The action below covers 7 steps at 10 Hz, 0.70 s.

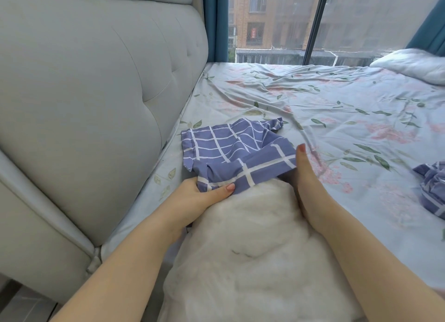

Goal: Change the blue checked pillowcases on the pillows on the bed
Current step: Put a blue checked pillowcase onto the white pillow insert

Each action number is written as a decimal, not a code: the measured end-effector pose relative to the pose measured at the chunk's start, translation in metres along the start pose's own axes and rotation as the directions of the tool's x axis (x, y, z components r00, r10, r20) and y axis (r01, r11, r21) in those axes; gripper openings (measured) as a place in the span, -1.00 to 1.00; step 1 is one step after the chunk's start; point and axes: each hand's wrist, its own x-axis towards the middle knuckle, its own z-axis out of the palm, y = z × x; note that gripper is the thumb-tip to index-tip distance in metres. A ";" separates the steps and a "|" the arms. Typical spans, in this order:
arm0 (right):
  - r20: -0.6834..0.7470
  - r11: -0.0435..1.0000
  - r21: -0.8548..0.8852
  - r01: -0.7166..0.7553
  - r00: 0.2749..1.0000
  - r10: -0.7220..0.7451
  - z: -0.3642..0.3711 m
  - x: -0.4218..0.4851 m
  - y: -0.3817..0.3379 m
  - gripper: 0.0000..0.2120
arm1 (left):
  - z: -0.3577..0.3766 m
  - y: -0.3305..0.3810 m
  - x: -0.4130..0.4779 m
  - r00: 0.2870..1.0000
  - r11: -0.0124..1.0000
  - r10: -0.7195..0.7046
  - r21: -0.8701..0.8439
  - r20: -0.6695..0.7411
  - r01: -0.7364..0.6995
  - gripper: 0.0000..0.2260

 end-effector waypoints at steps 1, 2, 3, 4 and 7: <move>-0.017 1.000 0.005 0.018 1.000 -0.017 -0.019 -0.004 0.004 -0.12 | 0.000 -0.002 -0.002 0.999 0.996 0.036 -0.075 -0.029 -0.038 -0.63; -0.195 0.998 0.064 0.021 0.981 -0.009 -0.038 0.001 0.000 -0.35 | -0.002 -0.002 -0.004 0.998 0.983 0.049 -0.177 -0.041 -0.055 -0.63; -0.331 0.996 -0.088 -0.022 0.944 -0.009 -0.061 0.006 0.000 -0.38 | -0.005 -0.003 -0.005 0.995 0.969 0.049 -0.237 -0.082 -0.067 -0.67; -0.335 0.966 -0.246 -0.074 0.942 -0.013 -0.071 0.000 0.001 -0.29 | -0.005 -0.001 -0.010 0.991 0.957 0.081 -0.268 -0.109 -0.108 -0.73; -0.023 0.944 0.292 -0.155 0.985 0.169 -0.076 -0.002 -0.007 -0.31 | -0.009 0.006 -0.023 0.977 0.875 0.149 -0.440 -0.156 -0.203 -0.67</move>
